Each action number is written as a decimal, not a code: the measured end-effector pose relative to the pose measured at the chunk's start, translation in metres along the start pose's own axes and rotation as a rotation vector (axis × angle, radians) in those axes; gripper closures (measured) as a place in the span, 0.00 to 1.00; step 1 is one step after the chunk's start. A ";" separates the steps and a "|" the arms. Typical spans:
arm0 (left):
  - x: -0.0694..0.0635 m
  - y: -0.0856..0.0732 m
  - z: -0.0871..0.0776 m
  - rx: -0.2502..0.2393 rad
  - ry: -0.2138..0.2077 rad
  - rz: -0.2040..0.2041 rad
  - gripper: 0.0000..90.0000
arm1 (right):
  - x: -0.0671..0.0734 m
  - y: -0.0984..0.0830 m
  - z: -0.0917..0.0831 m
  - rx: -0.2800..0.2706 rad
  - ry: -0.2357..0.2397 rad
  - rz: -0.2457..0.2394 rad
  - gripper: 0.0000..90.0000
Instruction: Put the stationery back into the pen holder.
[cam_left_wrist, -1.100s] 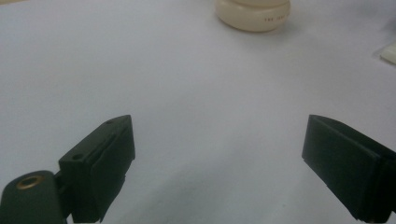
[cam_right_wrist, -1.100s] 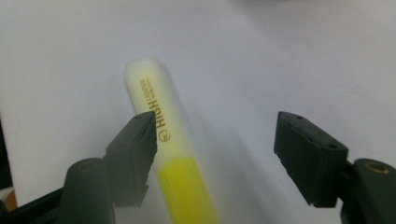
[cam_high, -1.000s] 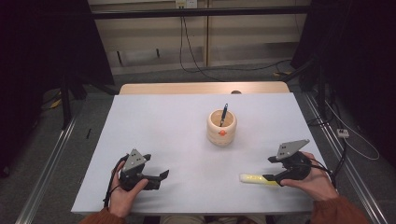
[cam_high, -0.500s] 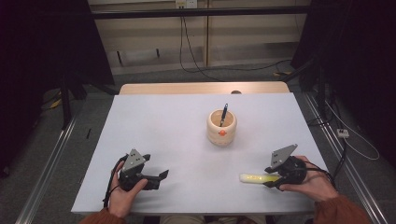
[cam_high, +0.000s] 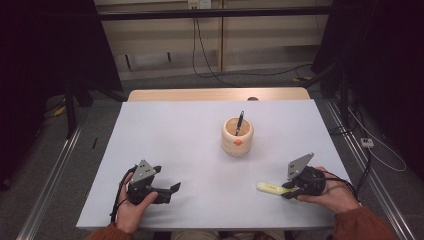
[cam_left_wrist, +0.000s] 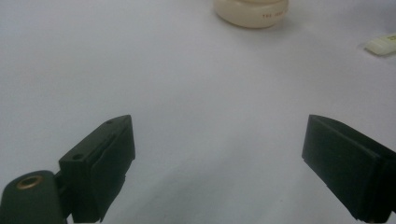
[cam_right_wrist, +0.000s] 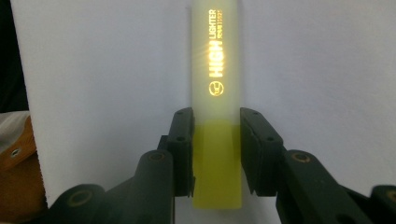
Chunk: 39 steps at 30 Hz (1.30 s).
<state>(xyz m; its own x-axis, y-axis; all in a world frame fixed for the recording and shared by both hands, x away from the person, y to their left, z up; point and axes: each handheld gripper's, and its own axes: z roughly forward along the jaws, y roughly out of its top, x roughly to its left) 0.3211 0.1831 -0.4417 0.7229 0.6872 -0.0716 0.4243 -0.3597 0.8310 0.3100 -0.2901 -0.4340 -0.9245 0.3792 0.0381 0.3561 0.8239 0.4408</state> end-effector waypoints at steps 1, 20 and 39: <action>0.000 0.000 0.000 0.000 0.000 -0.002 0.11 | 0.000 0.001 0.000 0.002 0.000 -0.006 0.75; -0.002 0.000 -0.001 0.002 0.011 0.007 0.11 | 0.001 0.005 -0.002 -0.076 0.036 0.063 0.75; -0.016 0.011 0.002 0.023 -0.041 0.094 0.11 | 0.014 0.041 0.011 -0.178 0.080 0.111 0.75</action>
<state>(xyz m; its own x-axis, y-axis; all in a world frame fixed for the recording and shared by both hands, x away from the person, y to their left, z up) 0.3151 0.1673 -0.4325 0.7813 0.6240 -0.0170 0.3662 -0.4361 0.8221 0.3130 -0.2459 -0.4255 -0.8914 0.4228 0.1632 0.4331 0.6889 0.5813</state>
